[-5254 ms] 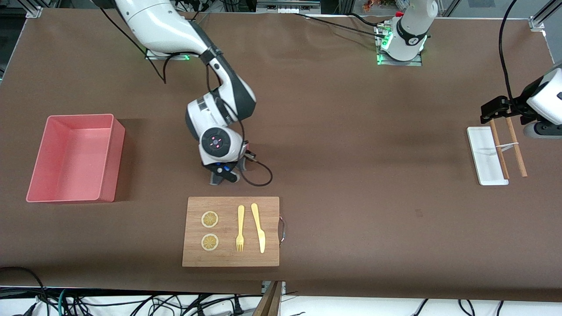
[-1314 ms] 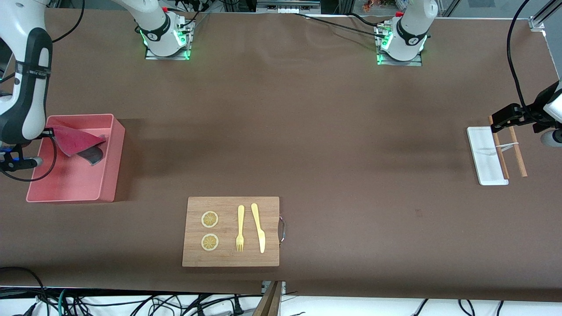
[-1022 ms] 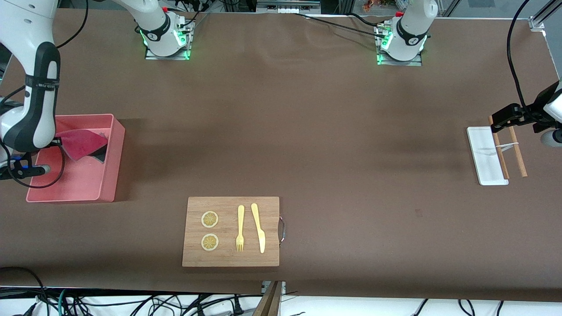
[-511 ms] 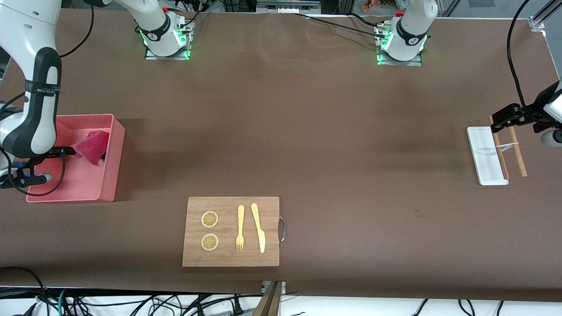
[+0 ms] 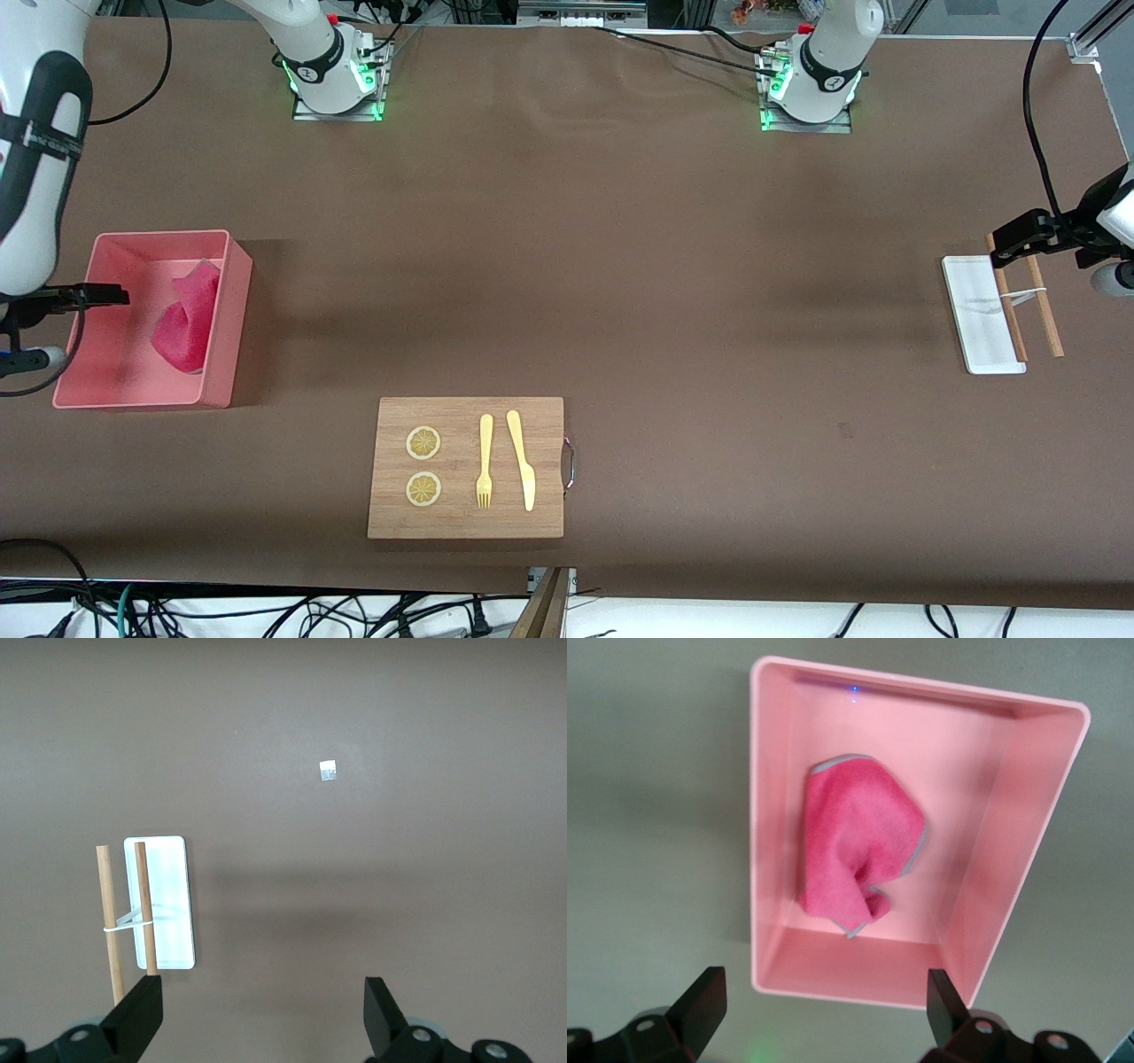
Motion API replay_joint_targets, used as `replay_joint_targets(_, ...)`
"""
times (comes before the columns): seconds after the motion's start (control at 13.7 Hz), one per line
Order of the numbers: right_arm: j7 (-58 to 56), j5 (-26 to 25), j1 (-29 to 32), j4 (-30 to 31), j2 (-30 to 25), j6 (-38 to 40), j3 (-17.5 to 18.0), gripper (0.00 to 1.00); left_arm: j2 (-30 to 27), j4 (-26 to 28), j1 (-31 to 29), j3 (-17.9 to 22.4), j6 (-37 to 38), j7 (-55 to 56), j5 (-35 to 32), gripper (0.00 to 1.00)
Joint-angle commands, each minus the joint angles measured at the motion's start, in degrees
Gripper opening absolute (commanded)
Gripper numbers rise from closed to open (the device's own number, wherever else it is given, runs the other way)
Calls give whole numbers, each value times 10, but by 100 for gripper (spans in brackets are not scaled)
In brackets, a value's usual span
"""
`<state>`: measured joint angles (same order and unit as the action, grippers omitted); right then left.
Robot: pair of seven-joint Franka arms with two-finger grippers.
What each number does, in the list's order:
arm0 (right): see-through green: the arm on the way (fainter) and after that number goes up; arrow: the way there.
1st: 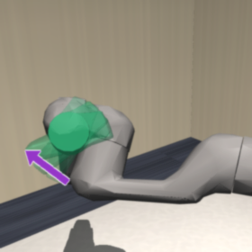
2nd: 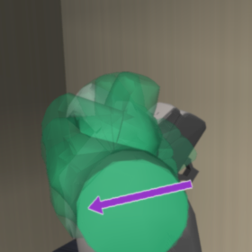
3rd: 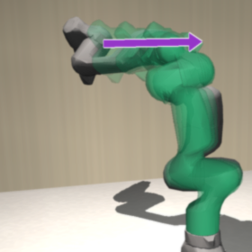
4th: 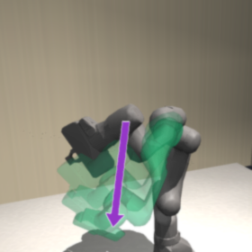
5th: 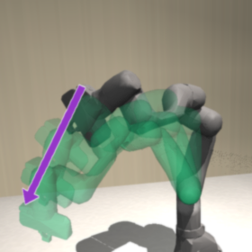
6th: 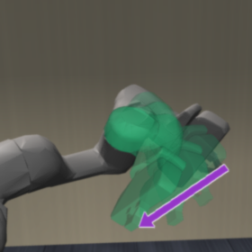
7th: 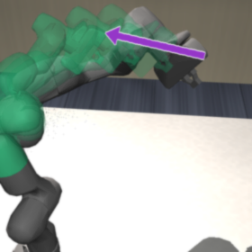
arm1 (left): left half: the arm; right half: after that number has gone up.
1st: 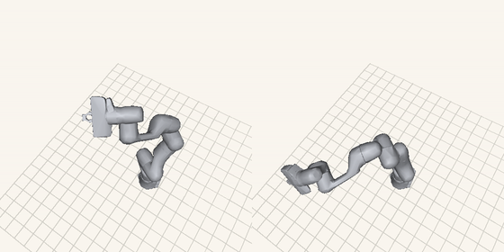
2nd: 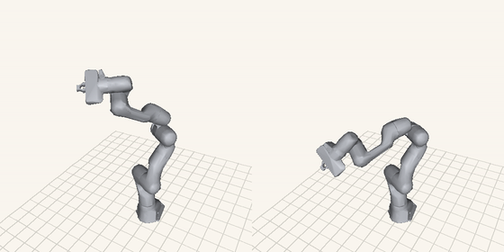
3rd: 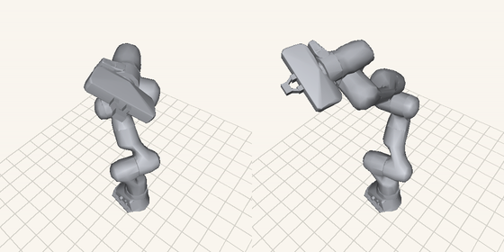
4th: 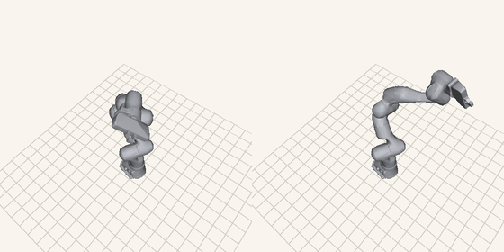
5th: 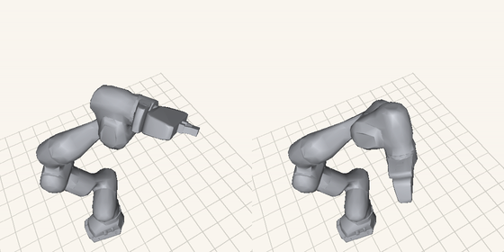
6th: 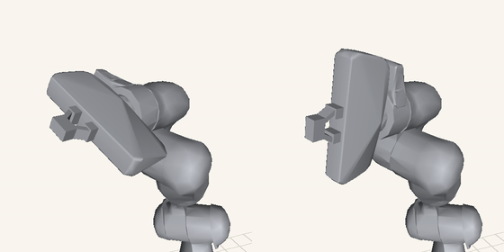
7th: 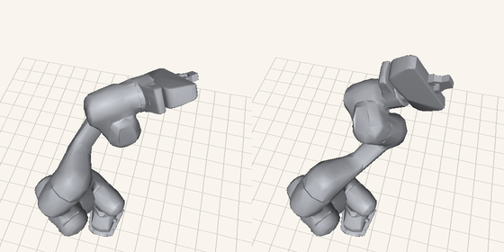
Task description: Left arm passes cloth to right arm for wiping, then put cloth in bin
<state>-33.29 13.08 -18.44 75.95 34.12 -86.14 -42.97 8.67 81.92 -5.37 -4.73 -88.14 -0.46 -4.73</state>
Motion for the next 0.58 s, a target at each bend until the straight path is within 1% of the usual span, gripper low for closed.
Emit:
replay_joint_targets(0.0,49,2,2,-27,-38,46,15,100,6,-16,-1,2,9,-13,11,100)
replay_joint_targets(0.07,92,-5,9,-27,-59,54,44,100,6,-16,-2,2,9,-13,11,100)
replay_joint_targets(0.15,132,-34,23,-27,-84,63,88,100,6,-16,-1,2,9,-13,12,100)
replay_joint_targets(0.22,184,-72,53,-26,-112,70,153,100,6,-17,-1,2,9,-13,12,100)
replay_joint_targets(0.29,239,-109,90,-24,-138,70,232,100,6,-16,-2,2,9,-13,14,100)
replay_joint_targets(0.36,291,-127,129,-14,-159,71,299,100,6,-16,-2,2,9,-12,19,100)
replay_joint_targets(0.44,332,-125,152,3,-181,70,345,100,7,-16,-2,2,9,-13,23,100)
replay_joint_targets(0.51,356,-125,161,22,-206,68,377,100,7,-16,-2,2,9,-12,23,100)
